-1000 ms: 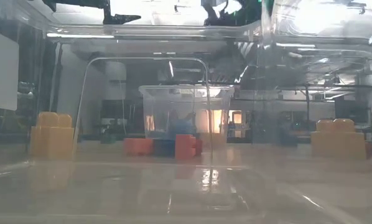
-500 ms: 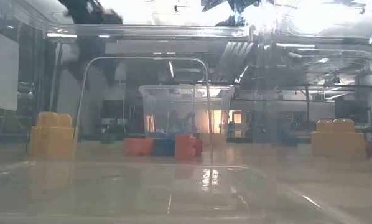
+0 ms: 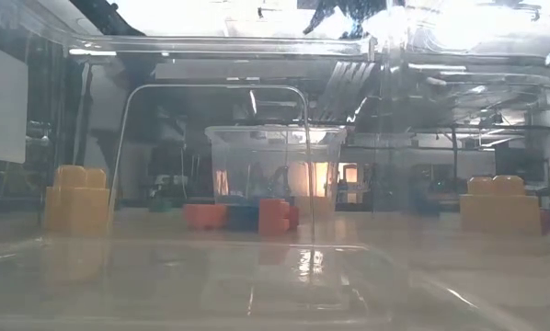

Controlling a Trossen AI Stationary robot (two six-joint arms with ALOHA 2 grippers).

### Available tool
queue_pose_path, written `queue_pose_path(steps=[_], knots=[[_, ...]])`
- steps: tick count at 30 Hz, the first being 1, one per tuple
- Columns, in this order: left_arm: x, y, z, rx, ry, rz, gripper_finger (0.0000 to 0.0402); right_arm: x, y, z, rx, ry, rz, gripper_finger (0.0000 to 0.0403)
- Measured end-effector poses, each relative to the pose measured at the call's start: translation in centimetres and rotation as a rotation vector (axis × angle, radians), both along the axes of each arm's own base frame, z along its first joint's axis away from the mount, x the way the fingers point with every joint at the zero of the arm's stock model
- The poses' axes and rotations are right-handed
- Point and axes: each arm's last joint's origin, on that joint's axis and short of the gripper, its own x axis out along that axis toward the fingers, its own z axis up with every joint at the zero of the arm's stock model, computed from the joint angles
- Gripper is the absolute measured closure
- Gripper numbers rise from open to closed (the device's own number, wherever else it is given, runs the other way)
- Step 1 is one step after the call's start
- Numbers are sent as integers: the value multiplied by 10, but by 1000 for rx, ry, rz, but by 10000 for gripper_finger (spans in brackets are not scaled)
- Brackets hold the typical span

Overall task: Sort blocks by size
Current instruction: Put the small blue game piece into the bottom transparent bin

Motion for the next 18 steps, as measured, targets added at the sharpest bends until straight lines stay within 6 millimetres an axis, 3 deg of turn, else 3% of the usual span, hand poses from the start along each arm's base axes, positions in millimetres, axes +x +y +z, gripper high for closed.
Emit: queue_pose_path(steps=[9, 18], knots=[[-19, -19, -26, 39, -142, 195, 14, -1, 0, -2, -42, 51, 20, 107], [-28, -17, -38, 116, -144, 300, 16, -1, 0, -2, -45, 53, 21, 107]])
